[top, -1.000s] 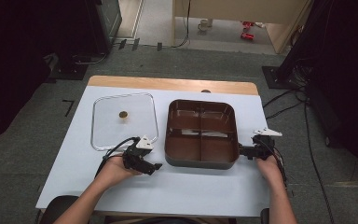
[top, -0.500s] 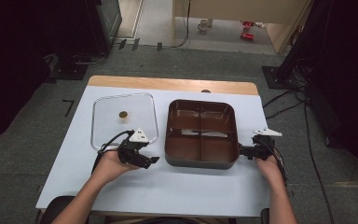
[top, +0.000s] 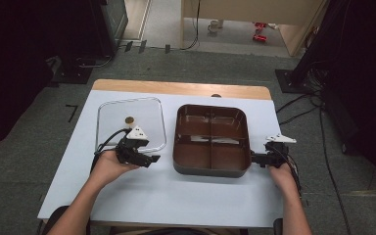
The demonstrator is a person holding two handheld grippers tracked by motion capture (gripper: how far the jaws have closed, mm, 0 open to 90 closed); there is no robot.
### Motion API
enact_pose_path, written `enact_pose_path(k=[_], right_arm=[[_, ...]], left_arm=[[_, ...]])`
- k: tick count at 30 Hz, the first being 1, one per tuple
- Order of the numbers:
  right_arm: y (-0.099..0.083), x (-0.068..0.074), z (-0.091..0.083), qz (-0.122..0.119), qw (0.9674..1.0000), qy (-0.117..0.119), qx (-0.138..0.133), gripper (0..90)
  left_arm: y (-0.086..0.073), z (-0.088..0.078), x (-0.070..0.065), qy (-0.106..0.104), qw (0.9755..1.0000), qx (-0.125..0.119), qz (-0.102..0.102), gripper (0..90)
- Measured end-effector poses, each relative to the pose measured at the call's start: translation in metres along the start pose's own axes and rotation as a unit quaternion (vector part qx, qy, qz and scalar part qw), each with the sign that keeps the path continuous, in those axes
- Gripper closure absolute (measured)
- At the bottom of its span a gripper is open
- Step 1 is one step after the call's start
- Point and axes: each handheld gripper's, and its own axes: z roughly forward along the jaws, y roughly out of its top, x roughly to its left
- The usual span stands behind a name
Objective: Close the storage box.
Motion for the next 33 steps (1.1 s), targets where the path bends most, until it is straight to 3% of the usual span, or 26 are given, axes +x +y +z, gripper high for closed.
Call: enact_pose_path(k=[6,14,23,25,33], right_arm=[[0.000,0.000,0.000,0.000,1.0000,0.000,0.000,4.3],[0.000,0.000,0.000,0.000,1.0000,0.000,0.000,4.3],[0.000,0.000,0.000,0.000,1.0000,0.000,0.000,4.3],[0.000,0.000,0.000,0.000,1.0000,0.000,0.000,4.3],[0.000,0.000,0.000,0.000,1.0000,0.000,0.000,4.3]], left_arm=[[0.003,-0.007,0.014,0.013,0.9998,-0.016,-0.004,25.0],[0.000,-0.013,0.038,0.036,0.9984,-0.032,-0.029,26.1],[0.001,-0.016,0.056,0.064,0.9963,-0.036,-0.045,29.4],[0.001,-0.016,0.063,0.068,0.9953,-0.041,-0.056,29.5],[0.005,-0.013,0.078,0.086,0.9938,-0.038,-0.060,29.9]])
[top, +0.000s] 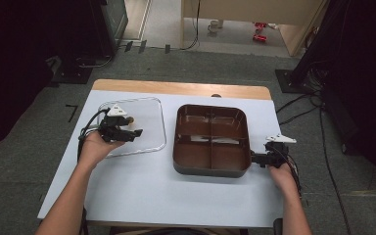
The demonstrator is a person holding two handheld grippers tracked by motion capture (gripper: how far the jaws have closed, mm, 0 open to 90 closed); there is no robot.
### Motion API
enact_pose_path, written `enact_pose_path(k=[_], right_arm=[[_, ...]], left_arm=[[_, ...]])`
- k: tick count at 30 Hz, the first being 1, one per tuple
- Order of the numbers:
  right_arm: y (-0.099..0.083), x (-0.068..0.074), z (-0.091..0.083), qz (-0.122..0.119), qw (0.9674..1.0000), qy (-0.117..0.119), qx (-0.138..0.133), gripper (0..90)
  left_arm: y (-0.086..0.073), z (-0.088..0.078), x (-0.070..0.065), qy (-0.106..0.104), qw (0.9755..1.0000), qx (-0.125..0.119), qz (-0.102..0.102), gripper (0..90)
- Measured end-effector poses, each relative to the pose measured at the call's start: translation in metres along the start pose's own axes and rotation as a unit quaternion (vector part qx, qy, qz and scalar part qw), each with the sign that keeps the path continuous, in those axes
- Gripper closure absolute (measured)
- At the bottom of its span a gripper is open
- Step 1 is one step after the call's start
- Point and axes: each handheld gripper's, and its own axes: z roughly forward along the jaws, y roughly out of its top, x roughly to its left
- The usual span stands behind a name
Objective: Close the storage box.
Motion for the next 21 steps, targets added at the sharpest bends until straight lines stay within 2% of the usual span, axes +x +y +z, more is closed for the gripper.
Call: enact_pose_path(k=[4,7,14,21], right_arm=[[0.000,0.000,0.000,0.000,1.0000,0.000,0.000,4.4],[0.000,0.000,0.000,0.000,1.0000,0.000,0.000,4.3],[0.000,0.000,0.000,0.000,1.0000,0.000,0.000,4.4],[0.000,0.000,0.000,0.000,1.0000,0.000,0.000,4.3]], left_arm=[[-0.003,0.006,0.010,0.009,0.9999,-0.005,-0.007,32.6],[-0.006,0.009,0.018,0.009,0.9997,-0.006,-0.023,32.8],[-0.007,0.018,0.034,0.022,0.9991,-0.004,-0.036,33.8],[-0.010,0.028,0.042,0.024,0.9981,-0.010,-0.057,35.0]])
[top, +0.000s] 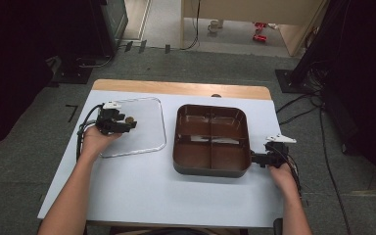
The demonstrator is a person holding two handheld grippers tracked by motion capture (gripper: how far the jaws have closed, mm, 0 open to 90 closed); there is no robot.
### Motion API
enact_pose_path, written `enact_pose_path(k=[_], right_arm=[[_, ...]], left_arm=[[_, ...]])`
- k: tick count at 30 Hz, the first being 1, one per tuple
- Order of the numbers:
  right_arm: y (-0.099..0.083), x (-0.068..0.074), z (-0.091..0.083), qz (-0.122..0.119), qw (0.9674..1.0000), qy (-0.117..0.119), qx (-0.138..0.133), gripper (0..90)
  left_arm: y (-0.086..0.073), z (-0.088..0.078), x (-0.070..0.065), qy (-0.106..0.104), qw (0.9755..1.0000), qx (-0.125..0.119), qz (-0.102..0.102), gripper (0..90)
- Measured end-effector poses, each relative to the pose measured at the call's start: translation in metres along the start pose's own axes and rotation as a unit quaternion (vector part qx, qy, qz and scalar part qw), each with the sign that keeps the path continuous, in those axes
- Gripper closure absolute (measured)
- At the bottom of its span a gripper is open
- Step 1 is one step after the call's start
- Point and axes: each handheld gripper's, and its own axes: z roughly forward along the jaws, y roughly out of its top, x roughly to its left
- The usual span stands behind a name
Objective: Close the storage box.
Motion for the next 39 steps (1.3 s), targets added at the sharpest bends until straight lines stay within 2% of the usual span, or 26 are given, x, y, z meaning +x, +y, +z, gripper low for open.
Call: enact_pose_path(k=[8,10,15,17,20,24,33,36,39], right_arm=[[0.000,0.000,0.000,0.000,1.0000,0.000,0.000,4.4],[0.000,0.000,0.000,0.000,1.0000,0.000,0.000,4.4],[0.000,0.000,0.000,0.000,1.0000,0.000,0.000,4.4],[0.000,0.000,0.000,0.000,1.0000,0.000,0.000,4.3],[0.000,0.000,0.000,0.000,1.0000,0.000,0.000,4.4],[0.000,0.000,0.000,0.000,1.0000,0.000,0.000,4.4],[0.000,0.000,0.000,0.000,1.0000,0.000,0.000,4.4],[0.000,0.000,0.000,0.000,1.0000,0.000,0.000,4.4],[0.000,0.000,0.000,0.000,1.0000,0.000,0.000,4.4]], left_arm=[[-0.005,0.015,0.001,0.009,0.9999,0.014,-0.002,37.0],[-0.006,0.018,0.002,0.019,0.9997,0.016,0.001,38.7],[-0.007,0.018,0.005,0.027,0.9996,0.005,-0.008,47.7],[-0.007,0.017,0.006,0.023,0.9997,0.004,-0.007,49.3],[-0.007,0.018,0.004,0.015,0.9999,0.001,0.005,58.1],[-0.007,0.017,0.005,0.012,0.9999,0.000,0.001,58.8],[-0.005,0.016,0.003,0.019,0.9998,0.007,0.008,59.0],[-0.002,0.013,0.001,0.024,0.9995,0.017,0.013,59.0],[0.001,0.008,-0.002,0.024,0.9994,0.012,0.022,59.1]])
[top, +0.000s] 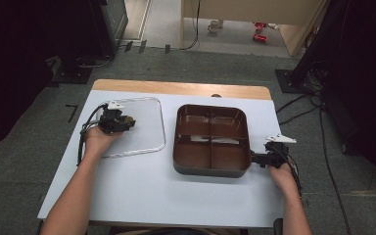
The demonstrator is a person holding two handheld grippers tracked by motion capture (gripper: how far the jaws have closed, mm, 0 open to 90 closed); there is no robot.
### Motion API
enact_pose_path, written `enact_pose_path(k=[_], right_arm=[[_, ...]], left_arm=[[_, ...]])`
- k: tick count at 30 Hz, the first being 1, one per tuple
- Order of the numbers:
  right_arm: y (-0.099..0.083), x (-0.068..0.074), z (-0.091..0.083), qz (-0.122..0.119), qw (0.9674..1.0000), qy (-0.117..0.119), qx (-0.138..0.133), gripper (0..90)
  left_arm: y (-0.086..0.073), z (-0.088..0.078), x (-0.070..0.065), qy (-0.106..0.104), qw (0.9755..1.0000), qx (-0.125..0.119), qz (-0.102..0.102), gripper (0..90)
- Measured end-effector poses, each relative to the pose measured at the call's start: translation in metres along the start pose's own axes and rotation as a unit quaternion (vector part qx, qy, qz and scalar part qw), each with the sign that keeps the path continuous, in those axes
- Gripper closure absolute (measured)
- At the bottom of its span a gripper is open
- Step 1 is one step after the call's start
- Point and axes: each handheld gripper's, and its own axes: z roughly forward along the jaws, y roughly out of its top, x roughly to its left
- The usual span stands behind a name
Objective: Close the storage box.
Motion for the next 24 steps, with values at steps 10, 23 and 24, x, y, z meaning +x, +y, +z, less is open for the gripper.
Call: enact_pose_path(k=[10,23,24], right_arm=[[0.000,0.000,0.000,0.000,1.0000,0.000,0.000,4.4],[0.000,0.000,0.000,0.000,1.0000,0.000,0.000,4.4],[0.000,0.000,0.000,0.000,1.0000,0.000,0.000,4.4]], left_arm=[[0.008,-0.010,-0.009,-0.018,0.9998,-0.004,0.011,59.1],[0.016,-0.028,-0.014,-0.031,0.9995,-0.010,0.004,59.1],[0.017,-0.030,-0.014,-0.033,0.9994,-0.010,0.005,59.1]])
